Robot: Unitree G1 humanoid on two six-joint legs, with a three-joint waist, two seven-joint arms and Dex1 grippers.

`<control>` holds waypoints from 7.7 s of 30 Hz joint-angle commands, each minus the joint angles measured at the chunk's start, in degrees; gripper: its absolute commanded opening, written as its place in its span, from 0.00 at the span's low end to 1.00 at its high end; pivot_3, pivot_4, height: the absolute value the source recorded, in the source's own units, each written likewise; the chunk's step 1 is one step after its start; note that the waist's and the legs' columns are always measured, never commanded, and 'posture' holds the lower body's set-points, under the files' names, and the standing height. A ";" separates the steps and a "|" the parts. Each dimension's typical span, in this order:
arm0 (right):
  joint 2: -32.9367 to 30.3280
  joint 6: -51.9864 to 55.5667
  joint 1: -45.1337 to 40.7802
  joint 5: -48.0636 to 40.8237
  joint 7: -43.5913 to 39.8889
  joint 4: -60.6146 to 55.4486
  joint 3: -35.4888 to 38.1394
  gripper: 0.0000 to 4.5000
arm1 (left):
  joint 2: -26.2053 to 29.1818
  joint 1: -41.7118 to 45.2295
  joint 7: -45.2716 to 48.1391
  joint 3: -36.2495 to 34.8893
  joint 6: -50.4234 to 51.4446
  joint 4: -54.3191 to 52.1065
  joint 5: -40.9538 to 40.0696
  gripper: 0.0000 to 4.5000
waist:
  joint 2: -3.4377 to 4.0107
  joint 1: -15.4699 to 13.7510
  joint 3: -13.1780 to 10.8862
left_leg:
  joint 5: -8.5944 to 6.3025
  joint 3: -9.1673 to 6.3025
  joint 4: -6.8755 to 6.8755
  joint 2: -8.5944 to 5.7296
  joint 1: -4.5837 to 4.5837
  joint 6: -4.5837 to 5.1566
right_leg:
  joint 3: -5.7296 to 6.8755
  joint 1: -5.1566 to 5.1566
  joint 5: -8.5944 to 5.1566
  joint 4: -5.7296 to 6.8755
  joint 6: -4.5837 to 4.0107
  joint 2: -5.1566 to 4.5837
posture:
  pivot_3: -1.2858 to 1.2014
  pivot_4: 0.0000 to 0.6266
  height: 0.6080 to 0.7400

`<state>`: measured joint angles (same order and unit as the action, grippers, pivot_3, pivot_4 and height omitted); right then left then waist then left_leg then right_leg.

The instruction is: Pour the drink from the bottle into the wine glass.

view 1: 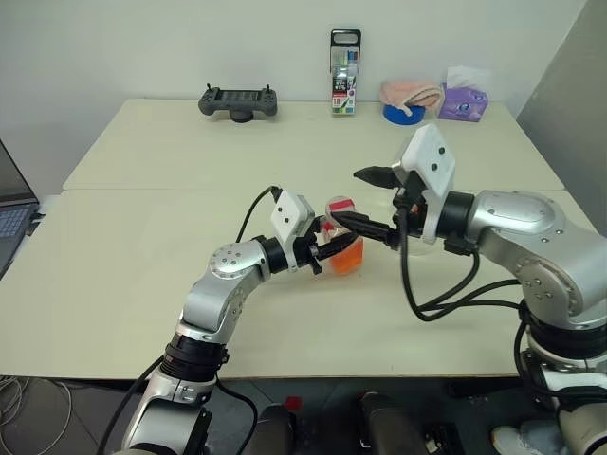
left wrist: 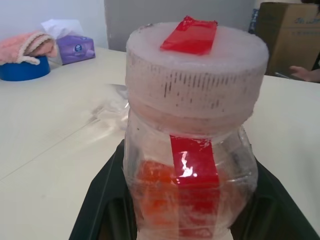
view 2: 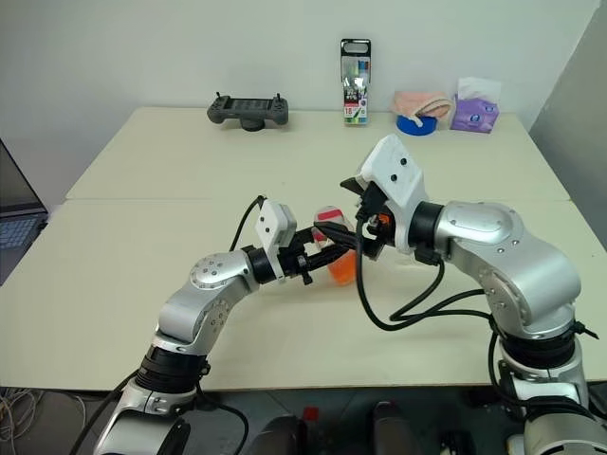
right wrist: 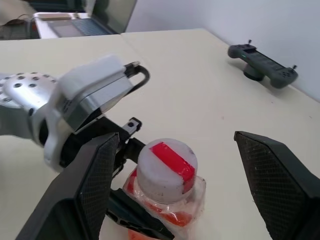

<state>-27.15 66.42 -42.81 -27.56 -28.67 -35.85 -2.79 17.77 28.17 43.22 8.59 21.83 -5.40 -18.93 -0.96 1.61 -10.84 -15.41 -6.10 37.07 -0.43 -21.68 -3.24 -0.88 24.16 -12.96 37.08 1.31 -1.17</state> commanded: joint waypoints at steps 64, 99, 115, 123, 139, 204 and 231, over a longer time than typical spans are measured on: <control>-12.09 -47.71 -9.20 5.42 -53.74 45.73 -12.19 0.41 | 4.30 -1.83 5.44 -1.97 3.56 -11.47 -4.77 0.39 | 0.01 0.84 0.00 | 0.04 0.09 0.04 0.09 0.29 0.09 | -0.07 -0.09 -0.08 0.29 0.21 0.12 | 0.52 0.24 1.00; 13.19 3.22 12.96 -2.74 19.63 -11.06 3.06 0.87 | 2.46 5.39 7.26 -1.41 -5.15 4.53 -1.08 0.38 | 0.01 0.05 0.01 | 0.07 0.04 0.32 0.01 0.14 0.02 | -0.08 0.02 -0.09 0.61 0.22 0.05 | 0.52 0.24 1.00; 21.48 1.22 9.95 3.79 28.07 -7.59 -3.65 0.87 | 1.10 6.80 7.25 -1.37 -7.94 8.24 1.58 0.38 | 0.02 0.26 0.01 | 0.06 -0.01 0.73 0.02 0.08 0.04 | -0.06 0.00 -0.11 0.84 0.24 0.10 | 0.52 0.24 1.00; 22.96 1.03 9.53 5.72 28.71 -5.75 -4.51 0.73 | 1.16 6.81 6.89 -1.90 -7.82 7.86 1.68 0.38 | 0.02 0.27 0.01 | 0.06 -0.04 0.74 0.03 0.08 0.04 | -0.04 0.01 -0.11 0.86 0.24 0.11 | 0.52 0.24 1.00; 4.35 -25.47 2.70 -1.95 -18.41 17.40 -4.20 0.41 | 1.23 6.73 6.86 -1.46 -5.29 4.50 0.57 0.38 | 0.01 0.37 -0.01 | 0.05 0.02 0.77 -0.05 0.09 0.05 | -0.04 -0.08 -0.10 0.69 0.27 0.09 | 0.52 0.24 1.00; 5.15 -12.36 2.35 -2.41 -5.27 10.76 1.52 0.79 | -0.70 6.72 5.74 -1.18 -5.41 5.27 0.67 0.38 | 0.08 0.20 -0.08 | -0.03 -0.01 0.82 -0.01 -0.06 0.17 | -0.04 0.04 -0.08 0.69 0.28 0.07 | 0.52 0.24 1.00; -5.46 -38.65 -10.36 -2.00 -44.35 38.58 -3.08 0.40 | 0.12 5.75 5.11 -0.93 -4.51 3.43 0.26 0.38 | 0.08 0.28 -0.09 | -0.03 0.01 0.82 0.03 -0.01 0.18 | -0.05 0.02 -0.08 0.71 0.28 0.11 | 0.52 0.24 1.00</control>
<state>-32.43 30.42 -51.13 -28.64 -70.86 4.20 -7.68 17.62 33.49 49.47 10.14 16.94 -1.32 -17.65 -0.88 1.89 -10.93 -15.44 -6.09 37.89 -0.41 -21.71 -3.06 -0.93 24.18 -13.05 37.76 1.59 -1.06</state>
